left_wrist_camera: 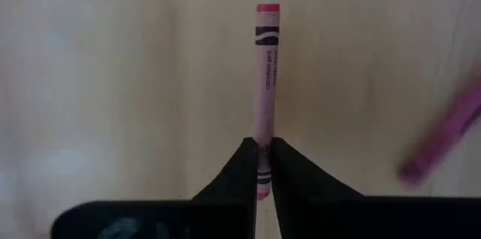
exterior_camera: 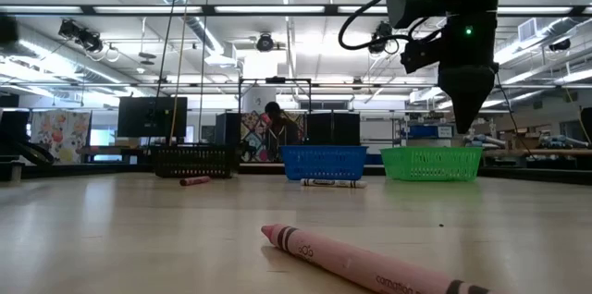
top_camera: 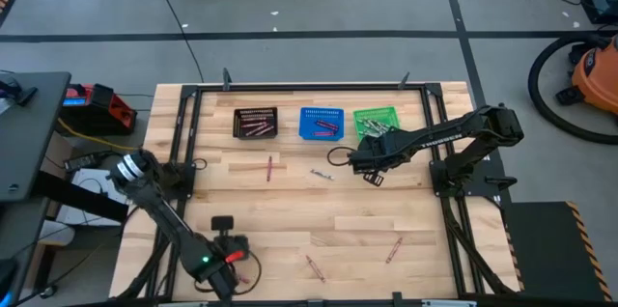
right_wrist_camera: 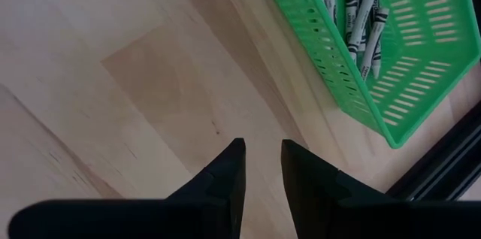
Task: Sort crayons
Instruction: Put the pink crayon into the black bin
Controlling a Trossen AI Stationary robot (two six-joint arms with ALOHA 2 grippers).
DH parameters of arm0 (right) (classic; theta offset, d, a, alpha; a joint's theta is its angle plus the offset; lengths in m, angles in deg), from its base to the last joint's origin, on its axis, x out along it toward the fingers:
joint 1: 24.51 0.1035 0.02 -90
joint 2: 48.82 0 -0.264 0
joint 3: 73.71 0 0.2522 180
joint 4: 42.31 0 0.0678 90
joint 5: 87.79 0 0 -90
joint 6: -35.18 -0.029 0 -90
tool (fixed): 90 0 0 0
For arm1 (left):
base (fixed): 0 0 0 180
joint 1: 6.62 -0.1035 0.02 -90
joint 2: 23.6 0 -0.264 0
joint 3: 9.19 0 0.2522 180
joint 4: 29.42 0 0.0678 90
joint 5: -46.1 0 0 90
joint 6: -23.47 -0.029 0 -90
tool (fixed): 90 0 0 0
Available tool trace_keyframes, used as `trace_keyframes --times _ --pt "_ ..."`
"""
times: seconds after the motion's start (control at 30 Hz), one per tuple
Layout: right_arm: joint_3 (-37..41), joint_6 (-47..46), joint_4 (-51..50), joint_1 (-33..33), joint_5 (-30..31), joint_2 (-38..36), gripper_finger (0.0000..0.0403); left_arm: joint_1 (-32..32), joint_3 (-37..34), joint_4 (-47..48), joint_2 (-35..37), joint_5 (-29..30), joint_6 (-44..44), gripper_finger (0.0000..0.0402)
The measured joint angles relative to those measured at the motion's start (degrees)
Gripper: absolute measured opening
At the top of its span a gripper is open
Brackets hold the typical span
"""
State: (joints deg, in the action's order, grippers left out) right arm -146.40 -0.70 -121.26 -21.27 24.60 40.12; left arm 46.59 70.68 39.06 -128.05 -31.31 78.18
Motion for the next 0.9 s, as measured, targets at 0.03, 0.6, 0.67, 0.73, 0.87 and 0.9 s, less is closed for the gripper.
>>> trace_keyframes --times 0.03,0.6,0.67,0.73,0.87,0.9 --pt "0.0 0.0 0.0 0.0 0.0 0.0 0.0094 -0.2 0.4 1.6 1.1 1.6 1.2 0.0025" --pt "0.0 -3.4 3.0 -0.2 -8.2 0.0 0.0094 -12.6 0.4 14.8 11.4 8.7 -5.4 0.0025" --pt "0.0 -3.1 4.1 -0.3 -10.2 0.0 0.0095 -15.2 0.4 14.5 12.2 8.8 -8.2 0.0025" --pt "0.0 -3.1 4.6 -0.3 -10.5 0.0 0.0094 -18.1 0.5 14.5 12.8 8.7 -10.5 0.0025" --pt "0.0 -3.1 5.6 -0.4 -10.5 0.0 0.0094 -23.7 0.6 14.2 14.1 8.7 -14.8 0.0025" --pt "0.0 -3.1 5.9 -0.3 -10.6 0.0 0.0094 -25.2 0.6 14.1 14.2 8.8 -15.7 0.0025"
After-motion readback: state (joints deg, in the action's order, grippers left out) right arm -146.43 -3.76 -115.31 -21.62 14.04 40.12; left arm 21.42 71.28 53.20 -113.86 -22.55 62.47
